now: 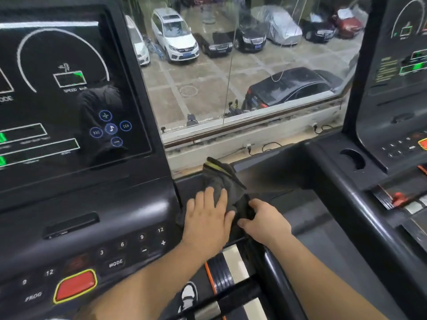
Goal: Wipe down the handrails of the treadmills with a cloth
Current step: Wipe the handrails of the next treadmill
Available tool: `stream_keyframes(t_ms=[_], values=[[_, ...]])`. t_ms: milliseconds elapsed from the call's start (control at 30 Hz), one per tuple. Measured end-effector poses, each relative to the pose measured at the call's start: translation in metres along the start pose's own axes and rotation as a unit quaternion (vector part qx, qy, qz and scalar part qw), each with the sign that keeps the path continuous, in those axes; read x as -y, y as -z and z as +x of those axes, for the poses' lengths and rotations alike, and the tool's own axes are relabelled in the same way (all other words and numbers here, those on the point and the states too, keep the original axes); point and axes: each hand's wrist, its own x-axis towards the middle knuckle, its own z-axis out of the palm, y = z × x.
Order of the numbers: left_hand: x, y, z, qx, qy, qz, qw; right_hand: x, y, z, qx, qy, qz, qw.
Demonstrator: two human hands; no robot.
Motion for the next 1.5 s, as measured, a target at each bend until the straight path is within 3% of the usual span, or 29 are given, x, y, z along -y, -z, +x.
stream_keyframes(t_ms=[133,167,267,333,467,533,600,667,733,867,967,1100,1167,1267,1367,1433,1500], values=[[0.032,0.000,0.005,0.015,-0.141,0.010,0.990,-0.001,0.000,0.002,-0.002,0.000,0.002,1.000],[0.040,0.001,0.024,0.014,-0.122,0.036,0.992,-0.001,-0.001,0.003,0.002,-0.006,-0.005,1.000],[0.040,0.008,0.068,0.029,0.069,0.034,0.997,-0.002,-0.001,0.004,0.012,-0.016,-0.004,1.000],[0.018,0.007,0.056,0.016,0.111,0.022,0.993,-0.002,-0.001,0.004,0.011,-0.019,0.004,1.000],[-0.002,-0.003,-0.026,-0.003,-0.058,-0.020,0.998,-0.002,-0.002,0.007,0.001,-0.012,0.010,1.000],[0.025,-0.006,-0.012,-0.012,-0.126,-0.008,0.992,-0.002,-0.002,0.006,0.010,-0.017,0.010,1.000],[0.045,-0.001,0.027,-0.022,-0.077,0.041,0.996,-0.002,-0.001,0.006,0.020,-0.022,0.000,1.000],[0.049,0.008,0.059,0.000,0.054,0.051,0.997,-0.003,-0.001,0.005,0.020,-0.021,0.002,1.000],[0.029,0.011,0.056,0.009,0.123,0.026,0.992,-0.003,0.000,0.004,0.020,-0.022,0.003,1.000],[-0.010,0.001,-0.027,0.003,-0.019,-0.024,1.000,-0.003,-0.002,0.007,0.010,-0.016,0.010,1.000],[0.023,-0.003,-0.007,-0.020,-0.086,0.008,0.996,-0.002,0.000,0.007,0.015,-0.008,0.013,1.000],[0.046,0.013,0.053,0.002,0.088,0.056,0.995,-0.003,-0.001,0.007,0.022,-0.013,0.012,1.000],[0.018,0.011,0.040,0.001,0.122,0.033,0.992,-0.004,-0.003,0.008,0.020,-0.011,0.013,1.000],[-0.020,0.003,-0.029,0.011,-0.011,-0.019,1.000,-0.005,-0.003,0.012,0.013,-0.007,0.020,1.000],[0.007,-0.007,-0.030,-0.002,-0.097,0.011,0.995,-0.006,-0.004,0.013,0.015,-0.008,0.024,1.000],[0.033,0.000,0.014,-0.033,-0.043,0.085,0.995,-0.005,-0.005,0.013,0.016,-0.007,0.018,1.000],[0.044,0.012,0.053,-0.001,0.060,0.118,0.991,-0.005,-0.005,0.012,0.014,-0.007,0.010,1.000]])
